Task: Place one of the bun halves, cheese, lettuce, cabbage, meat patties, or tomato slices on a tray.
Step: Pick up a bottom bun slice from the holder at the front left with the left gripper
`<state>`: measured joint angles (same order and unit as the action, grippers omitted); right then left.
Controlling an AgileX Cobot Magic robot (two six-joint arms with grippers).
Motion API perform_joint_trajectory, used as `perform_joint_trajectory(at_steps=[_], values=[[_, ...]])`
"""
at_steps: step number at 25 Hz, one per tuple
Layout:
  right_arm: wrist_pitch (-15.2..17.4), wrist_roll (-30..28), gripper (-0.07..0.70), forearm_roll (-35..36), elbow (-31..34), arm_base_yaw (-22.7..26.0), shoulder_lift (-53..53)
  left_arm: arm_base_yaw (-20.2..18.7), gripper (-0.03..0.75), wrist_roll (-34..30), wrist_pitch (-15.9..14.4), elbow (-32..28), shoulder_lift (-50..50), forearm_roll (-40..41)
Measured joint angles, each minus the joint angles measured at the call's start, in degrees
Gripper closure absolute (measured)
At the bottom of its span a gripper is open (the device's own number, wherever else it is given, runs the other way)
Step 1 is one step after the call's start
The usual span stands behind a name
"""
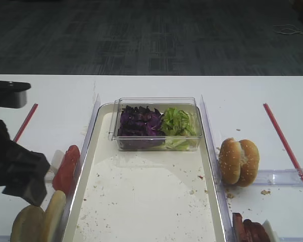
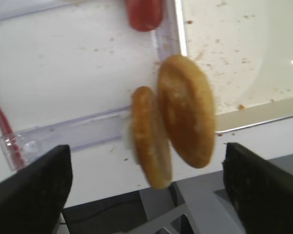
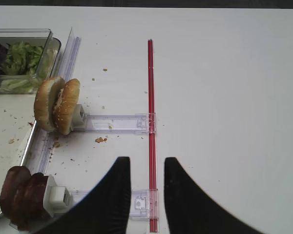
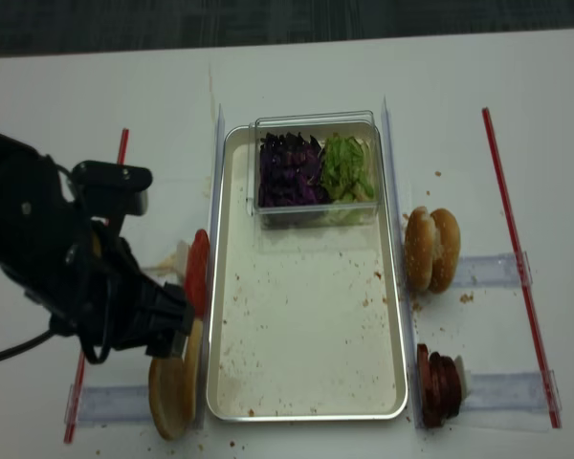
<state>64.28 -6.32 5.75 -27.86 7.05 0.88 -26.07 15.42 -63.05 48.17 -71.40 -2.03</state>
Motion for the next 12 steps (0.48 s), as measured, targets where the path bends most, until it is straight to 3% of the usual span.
perform_joint_trajectory(at_steps=[4,6,12], values=[[0.0,0.0,0.402,0.0,0.0,0.0,0.0,-9.0,0.102,5.9,2.7,0.1,0.0,0.0],[0.0,0.0,0.402,0.0,0.0,0.0,0.0,-11.3,0.102,8.1,3.8,0.1,-0.1,0.0],[0.0,0.1,0.402,0.0,0.0,0.0,0.0,-12.3,0.102,10.1,4.5,0.1,-0.1,0.2]])
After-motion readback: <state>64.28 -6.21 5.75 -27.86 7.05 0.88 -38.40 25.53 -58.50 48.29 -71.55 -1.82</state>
